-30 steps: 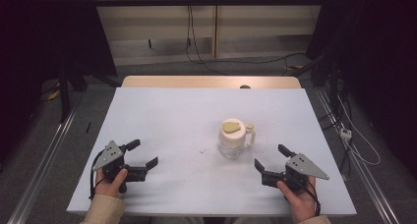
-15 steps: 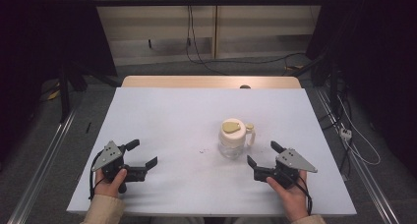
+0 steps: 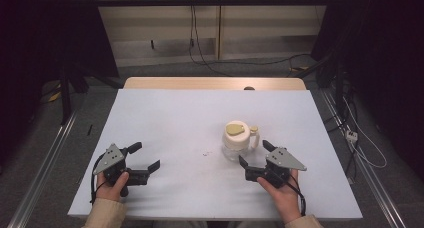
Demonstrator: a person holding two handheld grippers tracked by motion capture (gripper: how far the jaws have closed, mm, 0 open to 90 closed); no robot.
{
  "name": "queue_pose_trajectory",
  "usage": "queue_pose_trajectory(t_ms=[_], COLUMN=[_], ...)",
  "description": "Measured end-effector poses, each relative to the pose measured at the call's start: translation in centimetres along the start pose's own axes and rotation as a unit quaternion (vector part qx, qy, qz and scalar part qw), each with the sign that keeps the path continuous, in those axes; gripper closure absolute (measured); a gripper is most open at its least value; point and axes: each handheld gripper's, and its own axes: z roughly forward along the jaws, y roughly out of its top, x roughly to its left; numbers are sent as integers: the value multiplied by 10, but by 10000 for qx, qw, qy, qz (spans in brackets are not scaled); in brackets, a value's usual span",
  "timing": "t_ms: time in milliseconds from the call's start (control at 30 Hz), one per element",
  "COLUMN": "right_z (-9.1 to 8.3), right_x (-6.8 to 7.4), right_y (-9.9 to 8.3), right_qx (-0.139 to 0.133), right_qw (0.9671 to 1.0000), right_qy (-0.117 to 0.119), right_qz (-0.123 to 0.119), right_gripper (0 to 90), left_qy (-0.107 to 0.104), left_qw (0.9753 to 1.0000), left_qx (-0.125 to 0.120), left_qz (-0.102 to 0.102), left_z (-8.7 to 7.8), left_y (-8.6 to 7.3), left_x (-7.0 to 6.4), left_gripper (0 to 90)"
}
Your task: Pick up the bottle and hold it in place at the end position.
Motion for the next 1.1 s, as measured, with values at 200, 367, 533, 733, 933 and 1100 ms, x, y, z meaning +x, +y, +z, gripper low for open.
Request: queue_pose_trajectory(t_ms=[200,367,533,733,933,1100], right_z=[13,20,27,35,38,42], right_x=[11,13,15,16,20,19], right_y=[2,3,5,7,7,7], right_qx=[98,105,178,234,266,266], right_qw=[9999,9999,9996,9994,9991,9987], right_qy=[44,-69,-104,-202,-212,-258], right_qz=[-54,104,186,176,263,343], right_gripper=[75,83,84,50,69,66], left_qy=[1,-10,-2,-19,-10,-9], left_qw=[10000,10000,10000,10000,10000,10000], left_qx=[-15,18,32,22,27,35], left_qz=[11,21,24,16,-2,-14], left_z=[0,-1,-1,-1,-1,0], left_y=[0,-1,-1,-1,-1,-1], left_x=[0,0,0,0,0,0], left_gripper=[29,29,30,29,29,29])
